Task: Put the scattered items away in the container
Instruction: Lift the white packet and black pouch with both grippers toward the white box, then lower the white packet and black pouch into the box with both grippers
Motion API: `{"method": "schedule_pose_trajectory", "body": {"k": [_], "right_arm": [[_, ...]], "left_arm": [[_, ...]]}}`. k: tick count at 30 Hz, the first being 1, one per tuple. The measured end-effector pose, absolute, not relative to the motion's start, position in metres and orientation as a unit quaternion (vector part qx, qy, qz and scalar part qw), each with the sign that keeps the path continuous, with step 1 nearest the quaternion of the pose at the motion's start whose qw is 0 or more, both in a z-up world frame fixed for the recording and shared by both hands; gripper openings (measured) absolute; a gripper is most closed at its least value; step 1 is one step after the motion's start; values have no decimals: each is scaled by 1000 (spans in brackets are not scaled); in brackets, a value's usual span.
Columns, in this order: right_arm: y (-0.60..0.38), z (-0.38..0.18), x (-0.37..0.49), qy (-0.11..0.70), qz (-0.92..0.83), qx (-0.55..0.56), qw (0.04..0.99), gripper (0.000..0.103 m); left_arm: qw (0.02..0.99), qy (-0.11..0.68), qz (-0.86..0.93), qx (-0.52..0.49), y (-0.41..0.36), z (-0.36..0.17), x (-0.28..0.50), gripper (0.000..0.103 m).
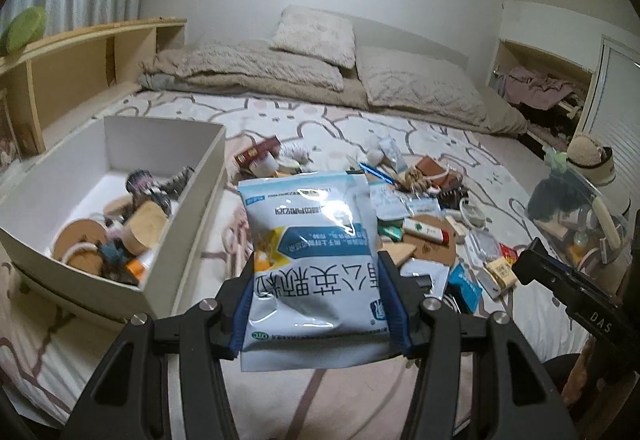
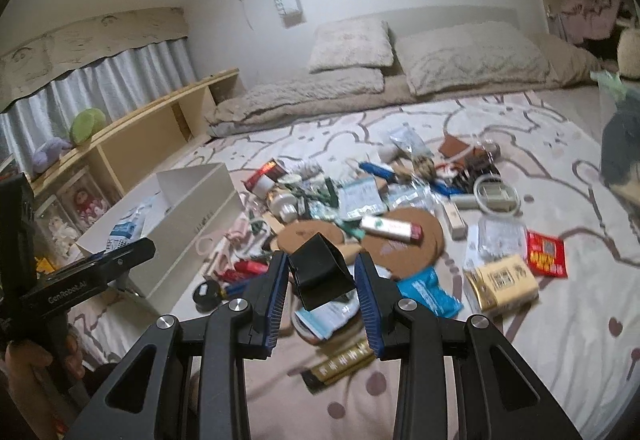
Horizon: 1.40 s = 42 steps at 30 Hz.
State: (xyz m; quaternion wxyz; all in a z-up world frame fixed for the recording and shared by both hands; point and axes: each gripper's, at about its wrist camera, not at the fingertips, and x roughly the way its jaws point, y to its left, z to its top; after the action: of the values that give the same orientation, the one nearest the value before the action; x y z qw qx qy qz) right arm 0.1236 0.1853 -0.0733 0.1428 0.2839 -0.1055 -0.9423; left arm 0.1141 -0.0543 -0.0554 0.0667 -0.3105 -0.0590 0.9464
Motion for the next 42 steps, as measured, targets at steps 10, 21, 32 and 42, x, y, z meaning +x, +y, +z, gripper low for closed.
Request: {"method": "schedule_pose_trajectory", "body": {"k": [10,21,32,42], "right_arm": [[154,-46,116,-88,-946,259,172,35],[121,-26,103,-90,-941,252,208,35],[90,-6,90,-75,-940,241,231,35],[43,16,74,-50,-936,225,265,35]], "left_arm": [[44,-64,957,-280,-89,-31,119,55],[16,-65,964,-258,-130,-13,122,55],[-20,-62,970,-232,-176,4,124,55],[-43,-69,975,-209,-217,22,117,55]]}}
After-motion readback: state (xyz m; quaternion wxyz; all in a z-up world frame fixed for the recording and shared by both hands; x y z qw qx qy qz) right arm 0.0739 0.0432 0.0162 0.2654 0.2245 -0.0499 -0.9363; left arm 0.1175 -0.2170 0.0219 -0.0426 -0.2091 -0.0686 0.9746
